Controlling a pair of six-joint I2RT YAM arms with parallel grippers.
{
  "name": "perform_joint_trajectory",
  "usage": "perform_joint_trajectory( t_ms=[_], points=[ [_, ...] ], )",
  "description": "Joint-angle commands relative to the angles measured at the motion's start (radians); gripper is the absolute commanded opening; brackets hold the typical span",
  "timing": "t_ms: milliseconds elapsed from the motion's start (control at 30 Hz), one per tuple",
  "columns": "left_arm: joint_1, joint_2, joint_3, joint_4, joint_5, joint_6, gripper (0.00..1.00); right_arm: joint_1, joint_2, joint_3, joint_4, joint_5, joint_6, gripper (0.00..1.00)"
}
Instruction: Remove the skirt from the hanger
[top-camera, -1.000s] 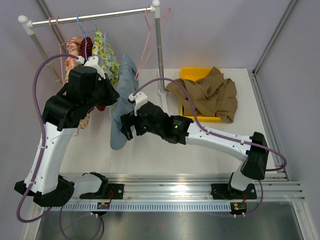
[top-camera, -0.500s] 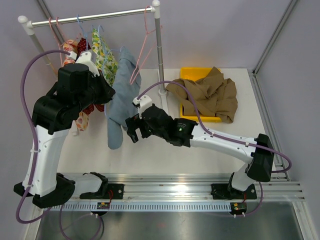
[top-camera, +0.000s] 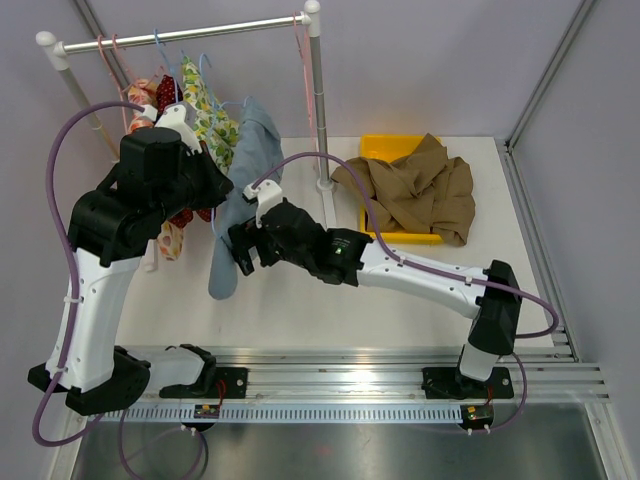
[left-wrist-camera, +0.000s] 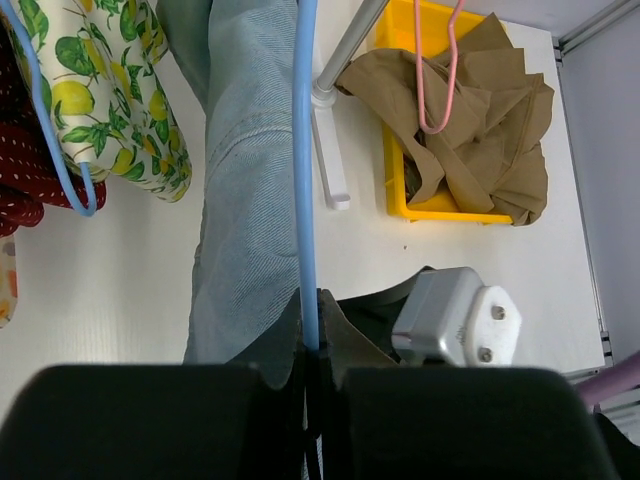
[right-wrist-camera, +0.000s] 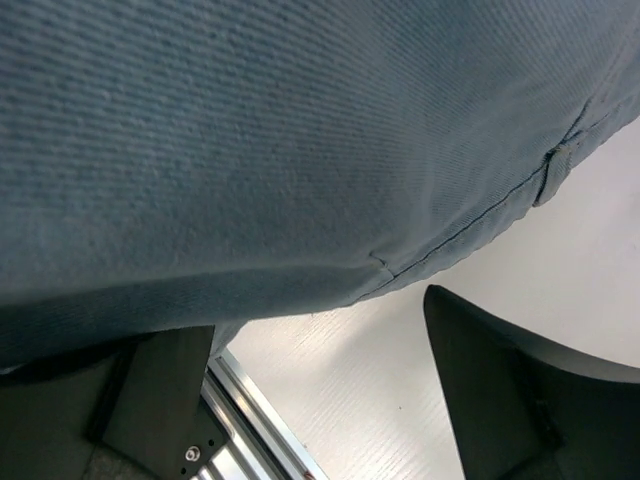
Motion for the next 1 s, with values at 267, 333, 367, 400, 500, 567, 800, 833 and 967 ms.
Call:
perform_joint_trajectory(
  t_ms=[267, 333, 367, 400, 500, 567, 800, 833, 967],
  points=[
    [-0.003, -0.048, 0.023, 0.162, 0.017, 0.003, 0.0, 0.011, -0.027, -0.022, 0.084, 0.093, -0.043, 0.0],
    [-0.003, -0.051, 0.021, 0.162, 0.014, 0.005, 0.0, 0.011, -0.081, -0.093, 0.096, 0.093, -0.035, 0.0],
    [-0.003, -0.051, 0.021, 0.162, 0.011, 0.009, 0.0, 0.014, -0.104, -0.119, 0.107, 0.095, -0.03, 0.0],
    [-0.003, -0.049, 0.024, 0.153, -0.009, 0.011, 0.0, 0.014, -0.127, -0.175, 0.107, 0.095, -0.024, 0.0],
    [-0.003, -0.031, 0.066, 0.116, -0.081, 0.052, 0.0, 0.04, -0.246, -0.314, 0.096, 0.133, 0.014, 0.0],
    [-0.003, -0.008, 0.106, 0.101, -0.143, 0.077, 0.0, 0.068, -0.355, -0.393, 0.072, 0.186, 0.038, 0.0],
    [0.047, 0.125, 0.271, 0.076, -0.211, 0.175, 0.0, 0.215, -0.728, -0.7, -0.169, 0.378, 0.271, 0.0],
    [0.052, 0.145, 0.299, 0.066, -0.208, 0.178, 0.0, 0.232, -0.817, -0.72, -0.244, 0.415, 0.305, 0.0],
    [0.05, 0.181, 0.302, 0.078, -0.207, 0.174, 0.0, 0.253, -0.991, -0.772, -0.382, 0.487, 0.407, 0.0]
  ],
)
